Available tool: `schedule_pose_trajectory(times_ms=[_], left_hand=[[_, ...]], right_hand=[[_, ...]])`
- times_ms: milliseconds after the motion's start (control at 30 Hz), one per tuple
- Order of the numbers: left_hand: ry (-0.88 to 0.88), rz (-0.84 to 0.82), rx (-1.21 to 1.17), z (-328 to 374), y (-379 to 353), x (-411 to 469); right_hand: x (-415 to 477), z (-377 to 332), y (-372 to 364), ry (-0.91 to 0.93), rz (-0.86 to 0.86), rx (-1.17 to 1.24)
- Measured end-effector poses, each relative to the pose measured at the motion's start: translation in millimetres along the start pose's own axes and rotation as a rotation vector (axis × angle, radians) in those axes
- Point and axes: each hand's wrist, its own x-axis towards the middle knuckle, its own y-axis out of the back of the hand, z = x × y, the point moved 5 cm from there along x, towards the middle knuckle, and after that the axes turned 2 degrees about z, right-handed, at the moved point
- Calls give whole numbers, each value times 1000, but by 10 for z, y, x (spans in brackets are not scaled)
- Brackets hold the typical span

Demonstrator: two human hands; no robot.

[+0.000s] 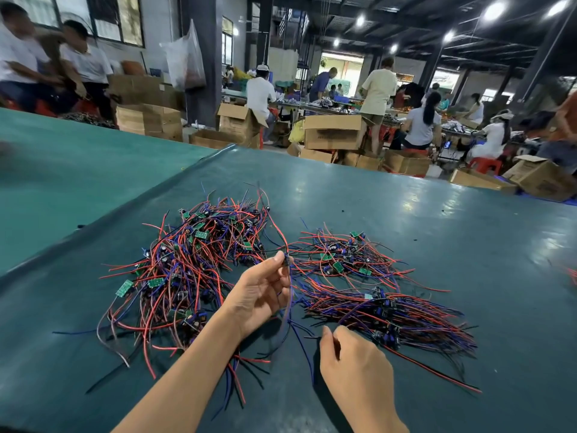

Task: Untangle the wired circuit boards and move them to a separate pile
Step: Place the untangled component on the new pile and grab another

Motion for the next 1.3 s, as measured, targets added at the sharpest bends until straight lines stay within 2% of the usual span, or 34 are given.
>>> schedule_pose_trajectory(times_ms=[200,333,567,667,733,933,1133,1300], left_hand=[[-30,-9,28,-7,4,1],[-38,-39,227,1,-57,-5],[-64,-148,938,-4,-587,119],[-222,-257,1454,-41,-964,242],[-330,-310,1661,-141,-1185,313],[-308,-406,1794,-581,-1494,509],[-351,-267,2072,-788,-1386,586],[-483,-144,2005,-420,-1161,531]], right_hand=[[-13,-1,8,3,0,-2],[-9,-2,17,4,-2,6],[22,-3,-9,-28,-49,-53],[26,5,-31,-21,-51,-82],[25,6,-29,-12,-37,-80],[22,0,-13,2,-48,-82],[17,2,6,2,-60,-72],[27,0,-25,-16,-83,-119]])
